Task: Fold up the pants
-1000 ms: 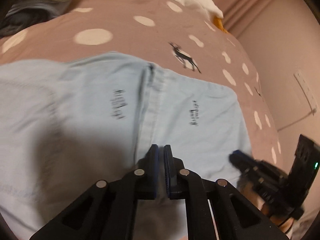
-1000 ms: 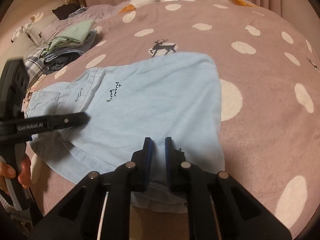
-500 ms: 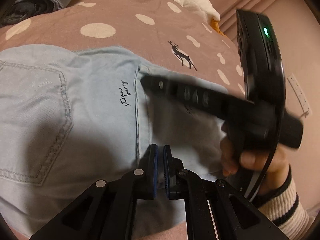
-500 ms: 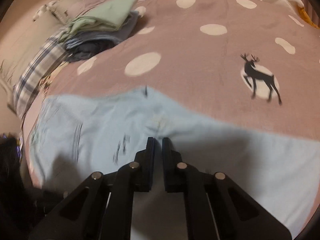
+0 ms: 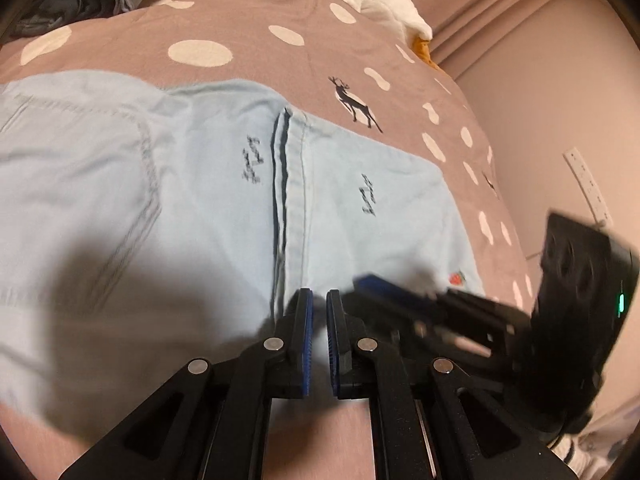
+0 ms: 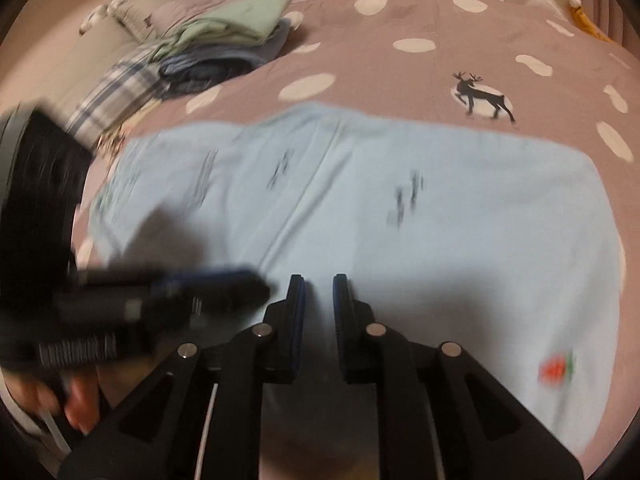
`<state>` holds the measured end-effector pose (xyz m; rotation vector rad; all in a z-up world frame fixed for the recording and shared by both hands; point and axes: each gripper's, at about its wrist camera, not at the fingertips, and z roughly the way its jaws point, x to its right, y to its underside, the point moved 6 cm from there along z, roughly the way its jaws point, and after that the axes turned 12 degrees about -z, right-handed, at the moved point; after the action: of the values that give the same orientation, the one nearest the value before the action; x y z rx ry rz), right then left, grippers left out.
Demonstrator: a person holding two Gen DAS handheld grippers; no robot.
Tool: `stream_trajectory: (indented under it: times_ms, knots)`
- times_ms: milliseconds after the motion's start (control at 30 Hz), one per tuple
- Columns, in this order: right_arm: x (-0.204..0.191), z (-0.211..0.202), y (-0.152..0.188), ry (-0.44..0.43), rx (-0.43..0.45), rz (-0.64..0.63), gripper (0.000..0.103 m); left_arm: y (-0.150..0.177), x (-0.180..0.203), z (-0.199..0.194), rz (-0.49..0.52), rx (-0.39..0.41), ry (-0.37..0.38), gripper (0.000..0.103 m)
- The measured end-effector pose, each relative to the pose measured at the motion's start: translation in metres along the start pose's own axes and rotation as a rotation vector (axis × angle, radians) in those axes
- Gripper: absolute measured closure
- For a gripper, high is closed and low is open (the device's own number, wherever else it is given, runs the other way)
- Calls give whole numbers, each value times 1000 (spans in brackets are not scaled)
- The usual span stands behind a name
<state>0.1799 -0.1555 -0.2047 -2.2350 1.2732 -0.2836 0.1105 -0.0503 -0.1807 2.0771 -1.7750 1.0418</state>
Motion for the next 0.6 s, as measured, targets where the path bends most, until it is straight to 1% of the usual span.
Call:
stream_trajectory:
  times_ms: [67, 100, 167, 200, 233, 267, 300, 367, 433, 500, 533, 600]
  knots:
    - [-15, -9, 13, 7, 5, -24, 80, 11, -3, -9, -5, -15, 2, 95]
    - [-20, -14, 18, 14, 10, -33, 79, 16, -6, -16, -2, -1, -19, 91]
    - [-28, -21, 25, 15, 9, -38, 76, 25, -11, -36, 7, 37, -11, 91]
    - [-29, -25, 27, 20, 17, -33, 76, 27, -13, -44, -1, 53, -5, 89]
    - [-31, -28, 28, 13, 24, -23, 76, 29, -18, -53, -13, 68, -3, 86]
    - [-32, -31, 29, -10, 30, -7, 76, 31, -26, -65, -38, 89, -10, 72]
    - [-32, -34, 28, -27, 41, 7, 76, 30, -33, -72, -63, 108, -16, 55]
    - [-33, -38, 27, -26, 55, 11, 74, 28, -52, -88, -135, 157, -16, 41]
    - [-34, -40, 26, -20, 63, 15, 74, 24, -78, -102, -227, 203, -14, 41]
    - [-36, -40, 26, -33, 66, 23, 74, 20, -99, -107, -318, 217, -4, 41]
    - [-38, -39, 25, -39, 66, 24, 74, 19, -109, -108, -370, 223, 16, 41]
    - [-43, -41, 24, -42, 68, 14, 74, 14, -128, -109, -478, 250, 87, 41]
